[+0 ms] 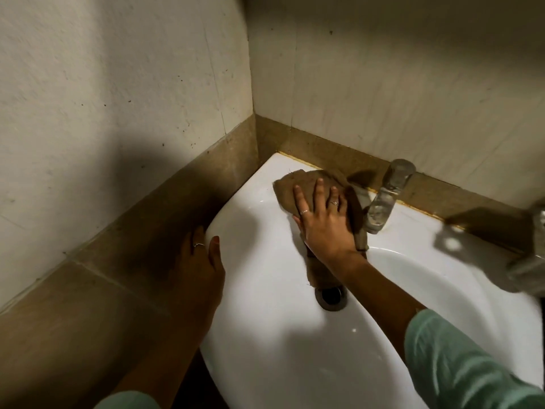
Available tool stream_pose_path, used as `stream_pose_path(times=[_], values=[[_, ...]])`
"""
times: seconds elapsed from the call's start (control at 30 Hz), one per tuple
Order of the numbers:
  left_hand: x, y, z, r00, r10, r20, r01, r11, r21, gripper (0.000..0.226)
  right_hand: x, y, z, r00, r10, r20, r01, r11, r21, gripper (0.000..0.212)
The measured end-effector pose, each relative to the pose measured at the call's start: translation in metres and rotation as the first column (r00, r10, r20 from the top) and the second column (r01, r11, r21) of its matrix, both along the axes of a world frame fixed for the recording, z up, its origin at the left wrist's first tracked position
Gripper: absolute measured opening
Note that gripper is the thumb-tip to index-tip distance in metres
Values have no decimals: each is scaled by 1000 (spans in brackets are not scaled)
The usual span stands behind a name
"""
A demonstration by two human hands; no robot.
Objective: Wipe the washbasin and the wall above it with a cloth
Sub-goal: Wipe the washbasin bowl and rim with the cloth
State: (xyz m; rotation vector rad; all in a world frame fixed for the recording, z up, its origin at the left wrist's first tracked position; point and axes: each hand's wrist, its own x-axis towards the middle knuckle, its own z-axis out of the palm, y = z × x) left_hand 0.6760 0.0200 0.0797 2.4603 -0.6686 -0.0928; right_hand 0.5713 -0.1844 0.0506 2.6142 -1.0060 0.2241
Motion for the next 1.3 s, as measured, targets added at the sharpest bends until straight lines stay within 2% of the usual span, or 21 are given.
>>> stream_pose_path(times=[0.07,0.17,0.27,0.4,0.47,0.7,0.83,0.93,1.0,1.3], values=[[0,1,1,1000,3,5,-3,1000,0,56,-13,5,-5,1000,-4,-30,2,998,-70,63],[-2,3,3,1000,21,4,-21,999,-30,55,-16,5,-6,999,25,33,-23,998,-61,61],[-5,5,3,1000,27,16,-26,998,-54,53,3,1,4,986,78,150,-93,991,97,62],[-4,4,3,999,32,-2,-32,996,-83,54,34,-4,17,982,139,131,-166,958,232,71],[-3,4,3,999,35,-5,-36,996,-82,55,48,-5,18,980,163,114,-187,950,251,67],[1,3,0,1000,18,-25,-22,991,-134,55,79,16,-5,911,307,275,-352,927,132,54],[5,3,-6,999,-12,-49,2,982,-191,55,86,27,-26,842,321,434,-386,920,67,53],[6,2,-9,999,-31,-35,24,983,-181,65,85,33,-33,793,332,510,-416,907,56,51],[6,3,-8,999,-36,-33,30,984,-178,68,82,39,-37,797,319,512,-426,899,103,51],[6,2,-10,999,-41,-25,35,979,-200,55,52,77,-64,893,212,397,-373,842,389,59]])
